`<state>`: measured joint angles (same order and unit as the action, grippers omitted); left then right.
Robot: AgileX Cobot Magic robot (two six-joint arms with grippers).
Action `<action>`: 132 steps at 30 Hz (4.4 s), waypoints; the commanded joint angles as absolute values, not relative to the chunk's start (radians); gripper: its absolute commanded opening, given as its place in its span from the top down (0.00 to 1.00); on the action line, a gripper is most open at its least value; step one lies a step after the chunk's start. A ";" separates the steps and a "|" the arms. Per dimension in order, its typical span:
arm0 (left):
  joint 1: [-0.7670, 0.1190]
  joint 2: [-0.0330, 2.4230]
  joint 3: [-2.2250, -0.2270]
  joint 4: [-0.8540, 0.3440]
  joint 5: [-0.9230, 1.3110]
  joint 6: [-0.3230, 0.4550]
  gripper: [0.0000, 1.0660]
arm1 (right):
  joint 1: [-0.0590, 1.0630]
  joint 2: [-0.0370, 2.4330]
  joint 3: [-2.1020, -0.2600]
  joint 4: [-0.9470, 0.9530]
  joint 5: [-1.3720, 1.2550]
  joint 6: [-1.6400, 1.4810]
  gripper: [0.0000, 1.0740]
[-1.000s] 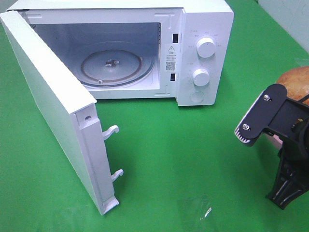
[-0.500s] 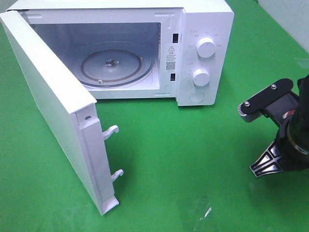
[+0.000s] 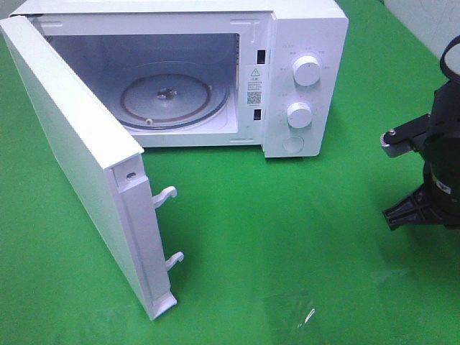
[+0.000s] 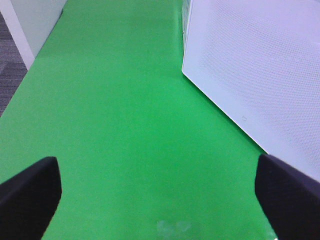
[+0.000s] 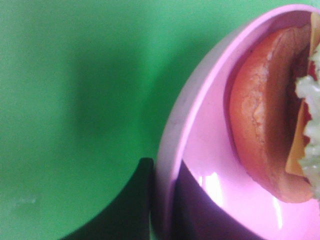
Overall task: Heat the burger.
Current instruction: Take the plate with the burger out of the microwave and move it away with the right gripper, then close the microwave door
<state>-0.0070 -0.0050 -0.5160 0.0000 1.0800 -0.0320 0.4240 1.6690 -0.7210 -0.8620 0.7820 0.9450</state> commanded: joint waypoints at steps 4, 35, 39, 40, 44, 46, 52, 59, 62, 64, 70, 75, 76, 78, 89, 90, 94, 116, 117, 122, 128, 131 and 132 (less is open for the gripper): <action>-0.004 -0.009 -0.516 0.006 1.066 -0.029 0.06 | 0.331 1.752 -0.826 -0.867 0.818 0.957 0.97; -0.004 -0.009 -0.516 0.006 1.066 -0.029 0.06 | 0.249 1.888 -0.979 -0.639 0.699 0.996 0.61; -0.004 -0.009 -0.516 0.006 1.066 -0.029 0.06 | 0.268 1.832 -0.979 -0.641 0.666 0.937 0.56; -0.004 -0.009 -0.516 0.006 1.066 -0.029 0.06 | 0.268 1.832 -0.979 -0.641 0.666 0.937 0.56; -0.004 -0.009 -0.516 0.006 1.066 -0.029 0.06 | 0.343 1.688 -0.979 -0.636 0.643 0.767 0.53; -0.004 -0.009 -0.516 0.006 1.066 -0.029 0.06 | 0.355 1.671 -0.979 -0.624 0.643 0.736 0.52; -0.004 -0.009 -0.516 0.006 1.066 -0.029 0.06 | 0.427 1.552 -0.979 -0.472 0.668 0.511 0.33; -0.004 -0.009 -0.516 0.006 1.066 -0.029 0.06 | 0.516 1.452 -0.975 -0.268 0.808 0.264 0.28; -0.004 -0.009 -0.516 0.006 1.066 -0.029 0.06 | 0.563 1.408 -0.954 -0.230 0.826 0.208 0.29; -0.004 -0.009 -0.516 0.006 1.066 -0.029 0.06 | 0.577 1.395 -0.946 -0.226 0.825 0.200 0.30; -0.004 -0.009 -0.516 0.006 1.066 -0.029 0.06 | 0.687 1.251 -0.821 -0.223 0.830 0.197 0.29; -0.004 -0.009 -0.516 0.006 1.066 -0.029 0.06 | 0.705 1.141 -0.744 -0.217 0.825 0.198 0.29; -0.004 -0.009 -0.516 0.006 1.066 -0.029 0.06 | 0.705 1.069 -0.714 -0.217 0.826 0.198 0.29; -0.004 -0.009 -0.516 0.006 1.066 -0.029 0.06 | 0.705 0.991 -0.684 -0.218 0.823 0.194 0.29; -0.004 -0.009 -0.516 0.006 1.066 -0.029 0.06 | 0.579 0.624 -0.542 -0.177 0.891 0.171 0.29; -0.004 -0.009 -0.516 0.006 1.066 -0.029 0.06 | 0.523 0.555 -0.524 -0.157 0.918 0.171 0.29; -0.004 -0.009 -0.516 0.006 1.066 -0.029 0.06 | 0.441 0.459 -0.520 -0.113 0.948 0.167 0.29; -0.004 -0.009 -0.516 0.006 1.066 -0.029 0.06 | 0.085 -0.031 -0.492 -0.064 0.963 0.059 0.29; -0.004 -0.009 -0.516 0.006 1.066 -0.029 0.06 | 0.085 -0.031 -0.492 -0.064 0.963 0.059 0.29; -0.004 -0.010 -0.516 0.006 1.066 -0.029 0.06 | 0.085 -0.031 -0.492 -0.064 0.963 0.060 0.29; -0.004 -0.010 -0.516 0.006 1.066 -0.029 0.06 | 0.085 -0.031 -0.492 -0.064 0.963 0.060 0.29; -0.004 -0.010 -0.516 0.006 1.066 -0.029 0.06 | 0.085 -0.031 -0.492 -0.064 0.963 0.060 0.29; -0.004 -0.010 -0.516 0.006 1.066 -0.029 0.06 | 0.085 -0.031 -0.492 -0.064 0.963 0.060 0.29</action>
